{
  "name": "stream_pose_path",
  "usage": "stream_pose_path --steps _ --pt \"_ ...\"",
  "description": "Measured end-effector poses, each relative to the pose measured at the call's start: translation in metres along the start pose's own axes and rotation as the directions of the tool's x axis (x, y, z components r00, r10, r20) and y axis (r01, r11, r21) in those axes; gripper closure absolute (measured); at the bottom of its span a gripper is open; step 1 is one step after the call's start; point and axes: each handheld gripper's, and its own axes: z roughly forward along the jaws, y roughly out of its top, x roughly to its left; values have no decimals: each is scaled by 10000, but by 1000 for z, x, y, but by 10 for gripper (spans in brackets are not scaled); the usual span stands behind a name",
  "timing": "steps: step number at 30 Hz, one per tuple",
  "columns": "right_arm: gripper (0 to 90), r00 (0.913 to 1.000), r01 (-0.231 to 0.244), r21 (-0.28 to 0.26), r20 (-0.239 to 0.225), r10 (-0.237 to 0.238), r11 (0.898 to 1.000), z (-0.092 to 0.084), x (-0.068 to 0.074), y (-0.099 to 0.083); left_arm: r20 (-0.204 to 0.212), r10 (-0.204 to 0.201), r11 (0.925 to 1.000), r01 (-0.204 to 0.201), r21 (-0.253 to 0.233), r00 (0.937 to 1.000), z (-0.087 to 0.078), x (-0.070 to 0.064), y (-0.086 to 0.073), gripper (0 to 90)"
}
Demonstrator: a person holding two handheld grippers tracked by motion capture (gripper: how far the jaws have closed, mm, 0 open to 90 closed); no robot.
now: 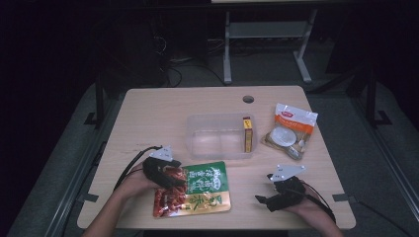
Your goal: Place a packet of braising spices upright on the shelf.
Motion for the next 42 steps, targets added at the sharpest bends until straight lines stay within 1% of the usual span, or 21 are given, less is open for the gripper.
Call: stream_pose_path --steps 1,2,3,6,9,11,12,13,15,18,23,25,27,28,31,32,34,35,39,41,42 --pt "149 10000 8 8 -2 -8 10000 0 0 0 -45 108 9999 -108 24 9999 0 -1 0 210" --pt "148 10000 9 16 -3 -9 10000 0 0 0 -65 83 10000 -83 -51 9999 0 -1 0 232" --pt "149 10000 3 22 -3 -3 10000 0 0 0 -165 136 9999 -135 31 9998 0 -2 0 244" --pt "149 10000 11 13 -6 -11 10000 0 0 0 -294 266 9996 -263 112 9992 0 -2 0 249" --pt "149 10000 -10 -10 -6 10 10000 0 0 0 -480 181 9998 -179 50 9987 1 3 -1 202" --pt "149 10000 -5 6 5 5 10000 0 0 0 -483 156 9999 -158 -24 9987 0 2 -2 208" --pt "149 10000 -12 11 6 12 10000 0 0 -1 -362 289 9996 -289 8 9989 -1 1 -1 238" --pt "148 10000 -14 3 3 14 10000 0 0 0 -331 292 9996 -291 17 9990 -1 -1 -1 292" --pt "149 10000 2 -7 -8 -2 10000 0 -1 0 -461 342 9994 -337 121 9983 -1 -3 0 332" --pt "149 10000 -3 58 -29 3 10000 1 -1 0 -566 390 9989 -374 296 9976 -3 -7 1 428" --pt "148 10000 49 62 -66 -49 10000 1 1 1 -326 593 9978 -583 327 9977 -2 -15 2 699" --pt "148 10000 37 88 -78 -36 10000 2 1 1 -217 489 9982 -481 369 9986 -3 -17 2 782" --pt "148 9999 27 73 -102 -26 10000 2 1 1 -202 374 9986 -367 370 9991 -2 -17 3 826" --pt "149 9999 7 68 -117 -6 10000 2 2 1 -202 349 9984 -339 453 9992 -3 -16 4 835" --pt "148 9998 4 62 -212 -3 10000 4 3 2 -13 -191 9996 191 202 9998 -3 -14 2 878" --pt "148 9998 4 62 -212 -3 10000 4 3 2 -13 -191 9996 191 202 9998 -3 -14 2 885" --pt "148 9994 49 38 -354 -47 10000 5 5 3 115 -573 9983 574 -89 9983 -6 -12 1 892" --pt "147 9990 16 -4 -448 -16 10000 5 5 4 122 -555 9984 556 -114 9984 -8 -11 2 893" --pt "136 9968 32 -214 -798 -49 9998 6 9 6 211 -922 9935 934 -646 9955 -14 -14 5 894" --pt "131 9950 135 -220 -989 -156 9997 6 11 8 236 -1154 9882 1172 -990 9930 -18 -16 6 896" --pt "126 9938 169 -229 -1097 -193 9996 6 12 9 196 -1371 9828 1385 -1220 9904 -21 -18 7 895"
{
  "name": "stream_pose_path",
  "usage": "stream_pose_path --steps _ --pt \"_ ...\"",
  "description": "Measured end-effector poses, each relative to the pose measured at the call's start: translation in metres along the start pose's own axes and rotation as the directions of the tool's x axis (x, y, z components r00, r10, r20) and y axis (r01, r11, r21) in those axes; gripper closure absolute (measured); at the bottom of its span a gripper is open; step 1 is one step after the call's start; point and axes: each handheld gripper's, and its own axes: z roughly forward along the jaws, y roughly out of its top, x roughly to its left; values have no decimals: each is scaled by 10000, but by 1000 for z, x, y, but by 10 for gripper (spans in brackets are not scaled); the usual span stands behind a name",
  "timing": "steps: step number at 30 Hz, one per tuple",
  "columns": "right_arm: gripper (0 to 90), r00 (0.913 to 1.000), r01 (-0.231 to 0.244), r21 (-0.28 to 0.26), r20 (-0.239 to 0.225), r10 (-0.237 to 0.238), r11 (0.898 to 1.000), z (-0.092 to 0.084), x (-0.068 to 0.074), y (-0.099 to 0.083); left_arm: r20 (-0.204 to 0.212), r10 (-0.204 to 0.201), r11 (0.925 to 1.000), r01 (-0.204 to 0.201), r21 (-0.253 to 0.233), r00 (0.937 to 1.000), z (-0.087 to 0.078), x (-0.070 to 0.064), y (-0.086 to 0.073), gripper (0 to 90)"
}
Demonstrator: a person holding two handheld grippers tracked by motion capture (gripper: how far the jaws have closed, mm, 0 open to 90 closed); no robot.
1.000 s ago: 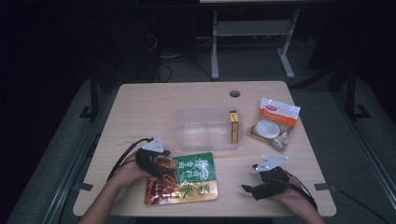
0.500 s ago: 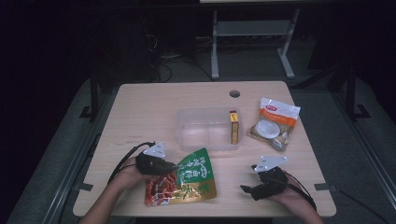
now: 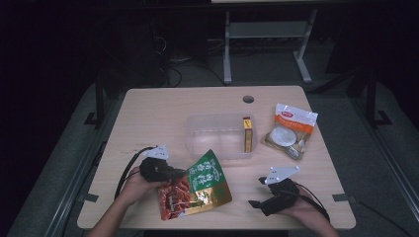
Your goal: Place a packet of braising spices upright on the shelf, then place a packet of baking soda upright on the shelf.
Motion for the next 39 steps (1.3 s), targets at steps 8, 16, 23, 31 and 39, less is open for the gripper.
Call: stream_pose_path --steps 8,16,23,31,39 --pt "122 9935 -321 -790 -1116 231 9964 5 12 19 -388 -459 9920 409 -1192 9982 -15 -10 8 897" --pt "140 9912 -320 -1232 -1317 157 9919 21 20 43 -618 -544 9833 427 -1768 9966 -20 -11 17 898" --pt "176 9878 -505 -1634 -1534 252 9853 31 21 62 -974 -760 9693 506 -2407 9923 -27 -8 24 898" --pt "336 9859 -929 -2140 -1564 598 9724 40 15 82 -1259 -979 9582 593 -2800 9872 -33 -5 26 898" --pt "622 9741 -1754 -2548 -1851 1301 9510 43 4 91 -1269 -1174 9482 732 -3091 9850 -35 -4 25 898"
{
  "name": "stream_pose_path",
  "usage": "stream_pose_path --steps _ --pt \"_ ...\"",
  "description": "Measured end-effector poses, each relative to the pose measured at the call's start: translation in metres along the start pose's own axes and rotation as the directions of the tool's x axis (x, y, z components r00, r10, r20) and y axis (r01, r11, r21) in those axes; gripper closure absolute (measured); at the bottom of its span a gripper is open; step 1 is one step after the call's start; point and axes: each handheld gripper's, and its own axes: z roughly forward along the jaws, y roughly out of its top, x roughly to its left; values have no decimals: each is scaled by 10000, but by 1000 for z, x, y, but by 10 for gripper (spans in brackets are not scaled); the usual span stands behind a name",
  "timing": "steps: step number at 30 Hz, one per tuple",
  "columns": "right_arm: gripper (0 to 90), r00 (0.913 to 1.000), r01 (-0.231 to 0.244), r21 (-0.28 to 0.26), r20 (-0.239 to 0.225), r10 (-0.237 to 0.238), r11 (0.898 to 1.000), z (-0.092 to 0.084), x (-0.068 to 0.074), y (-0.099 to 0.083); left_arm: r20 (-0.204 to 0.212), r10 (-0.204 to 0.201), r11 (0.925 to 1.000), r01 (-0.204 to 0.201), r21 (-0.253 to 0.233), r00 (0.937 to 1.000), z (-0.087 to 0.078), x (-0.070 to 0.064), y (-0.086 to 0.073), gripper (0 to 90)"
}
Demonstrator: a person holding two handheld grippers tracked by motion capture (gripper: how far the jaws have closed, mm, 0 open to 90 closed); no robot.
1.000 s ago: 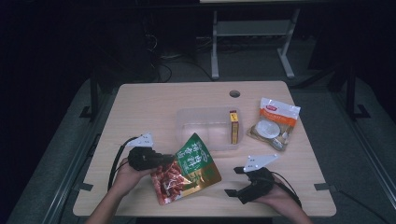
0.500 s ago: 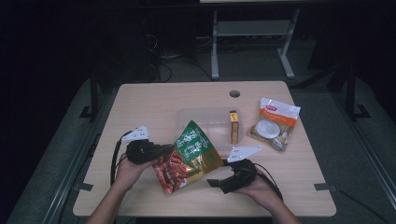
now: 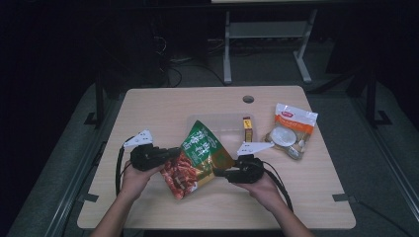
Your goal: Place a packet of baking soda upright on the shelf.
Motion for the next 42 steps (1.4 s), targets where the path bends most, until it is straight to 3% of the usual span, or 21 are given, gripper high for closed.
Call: stream_pose_path --steps 4,9,13,16,24,25,27,30,31,37,39,42 --pt "741 9997 -251 -227 -59 250 9994 -1 -3 2 93 -31 10000 31 -62 10000 0 -1 0 898" --pt "889 9998 -198 -499 40 200 9986 -9 -4 3 336 -15 9998 23 -220 9994 1 -3 0 897" --pt "897 9999 -110 -499 -113 105 9987 -14 -4 6 501 -10 9997 22 -227 9987 1 -4 -2 894" --pt "899 9988 471 -355 -99 -475 9983 -21 -2 13 637 58 10000 -53 -80 9980 0 -7 -2 891" --pt "900 9924 1197 -274 -265 -1204 9924 -28 3 31 311 617 9976 -626 291 9976 -2 -10 -5 880" --pt "900 9878 1532 -207 -253 -1537 9880 -31 7 37 246 791 9961 -800 373 9966 -2 -10 -5 871" --pt "900 9846 1725 -199 -268 -1730 9848 -33 9 41 257 848 9956 -858 386 9961 -3 -9 -5 857" --pt "900 9809 1910 -307 -321 -1920 9811 -39 12 48 -97 918 9954 -915 271 9957 -6 -7 -5 799" --pt "900 9808 1915 -344 -312 -1926 9809 -41 12 50 53 792 9967 -793 198 9968 -8 -5 -5 819" --pt "900 9785 1996 -820 -362 -2031 9764 -56 13 57 -179 594 9982 -592 126 9981 -17 2 -8 672" --pt "900 9718 2332 -790 -176 -2352 9692 -60 14 62 -221 561 9979 -553 350 9982 -17 3 -11 617" --pt "900 9721 2311 -898 -198 -2338 9688 -68 15 67 -208 672 9944 -653 826 9975 -15 3 -15 543"
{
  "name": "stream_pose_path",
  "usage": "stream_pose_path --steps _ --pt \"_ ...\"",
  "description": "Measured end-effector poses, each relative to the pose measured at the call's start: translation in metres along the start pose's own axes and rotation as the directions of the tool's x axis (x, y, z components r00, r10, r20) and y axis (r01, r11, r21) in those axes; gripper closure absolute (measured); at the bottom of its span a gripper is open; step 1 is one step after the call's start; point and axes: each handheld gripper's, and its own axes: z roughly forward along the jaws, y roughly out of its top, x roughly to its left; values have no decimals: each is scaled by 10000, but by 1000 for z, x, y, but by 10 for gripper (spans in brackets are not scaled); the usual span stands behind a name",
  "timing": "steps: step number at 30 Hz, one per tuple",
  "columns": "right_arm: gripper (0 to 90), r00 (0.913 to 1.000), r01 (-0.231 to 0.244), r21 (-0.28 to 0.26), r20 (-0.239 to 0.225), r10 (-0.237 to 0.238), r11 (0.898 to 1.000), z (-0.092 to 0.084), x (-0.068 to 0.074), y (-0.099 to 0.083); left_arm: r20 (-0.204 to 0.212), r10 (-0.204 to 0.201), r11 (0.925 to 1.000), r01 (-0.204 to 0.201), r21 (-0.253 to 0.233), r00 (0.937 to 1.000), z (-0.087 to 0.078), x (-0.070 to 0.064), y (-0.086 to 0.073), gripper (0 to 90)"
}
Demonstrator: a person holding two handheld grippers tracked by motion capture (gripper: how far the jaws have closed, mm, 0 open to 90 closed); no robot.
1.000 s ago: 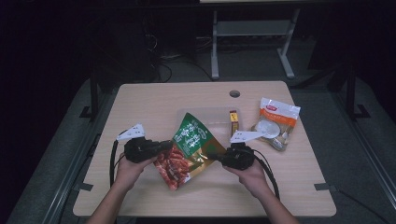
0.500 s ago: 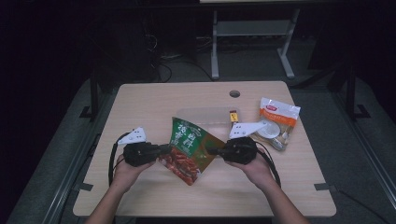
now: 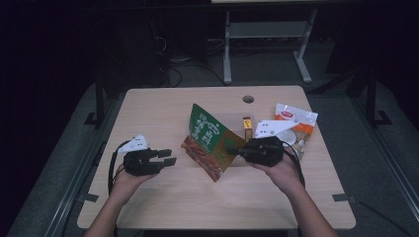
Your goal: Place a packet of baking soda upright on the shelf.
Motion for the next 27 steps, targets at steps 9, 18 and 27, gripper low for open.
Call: stream_pose_path --steps 9,18,27 --pt "900 9988 470 -378 176 -464 9982 -21 3 23 65 276 9955 -280 901 9996 6 -7 -11 384" --pt "900 9944 680 -333 836 -650 9971 -27 -12 44 -24 247 9920 -243 1235 9997 14 -7 -13 250" --pt "900 9911 615 -205 1192 -587 9979 -15 -26 56 11 338 9877 -336 1528 9994 20 -8 -15 212"
